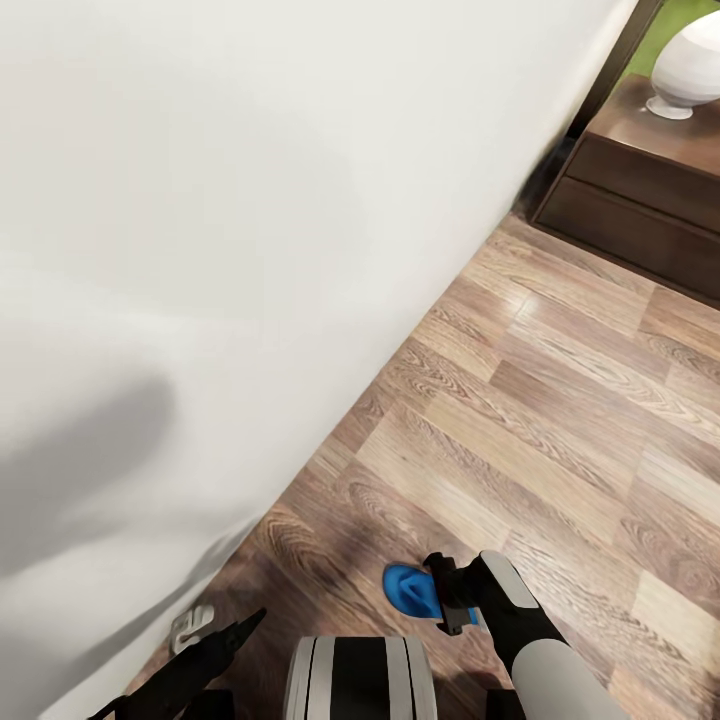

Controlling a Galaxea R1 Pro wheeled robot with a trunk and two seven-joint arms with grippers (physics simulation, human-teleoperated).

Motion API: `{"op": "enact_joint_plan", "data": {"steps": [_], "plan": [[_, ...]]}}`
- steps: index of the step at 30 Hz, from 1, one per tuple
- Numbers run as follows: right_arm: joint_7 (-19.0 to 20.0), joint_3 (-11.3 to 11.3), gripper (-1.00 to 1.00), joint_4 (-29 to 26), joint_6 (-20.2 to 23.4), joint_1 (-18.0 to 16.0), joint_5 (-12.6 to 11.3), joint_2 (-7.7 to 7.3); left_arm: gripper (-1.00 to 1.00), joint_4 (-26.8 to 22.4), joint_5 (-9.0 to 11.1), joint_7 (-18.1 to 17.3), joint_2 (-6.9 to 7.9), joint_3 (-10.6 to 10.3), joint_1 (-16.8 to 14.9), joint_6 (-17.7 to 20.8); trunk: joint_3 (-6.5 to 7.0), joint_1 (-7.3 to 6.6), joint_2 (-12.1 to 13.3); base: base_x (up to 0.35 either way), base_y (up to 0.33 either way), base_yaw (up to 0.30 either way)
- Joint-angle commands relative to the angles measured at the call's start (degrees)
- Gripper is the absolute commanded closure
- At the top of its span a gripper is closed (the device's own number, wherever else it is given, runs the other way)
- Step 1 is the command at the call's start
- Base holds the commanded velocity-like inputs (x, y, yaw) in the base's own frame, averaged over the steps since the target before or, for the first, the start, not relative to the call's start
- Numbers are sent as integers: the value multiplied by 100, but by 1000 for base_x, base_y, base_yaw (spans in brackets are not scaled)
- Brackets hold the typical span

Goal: In the bedroom, move the book from the bed onto either nightstand, and place the two sandals side by side next to the bed.

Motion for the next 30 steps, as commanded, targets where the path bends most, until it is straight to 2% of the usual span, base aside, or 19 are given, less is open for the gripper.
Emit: {"op": "enact_joint_plan", "data": {"steps": [1,9,13,30], "plan": [[-30,-35,-100,-10,37,0,3,6,-100,0,52,-9,0,5,-1,53,-3,-1,-1,0,0,0],[-30,-35,-100,-10,39,1,3,6,-100,0,52,-9,0,5,-1,53,-3,-1,-1,0,0,0],[-30,-35,-100,-9,37,2,3,6,-100,-1,52,-9,2,5,-1,53,-92,9,-7,0,0,0],[-30,-35,-100,-7,37,1,3,6,-100,-5,52,-12,2,5,-1,53,-92,9,-7,0,0,0]]}}
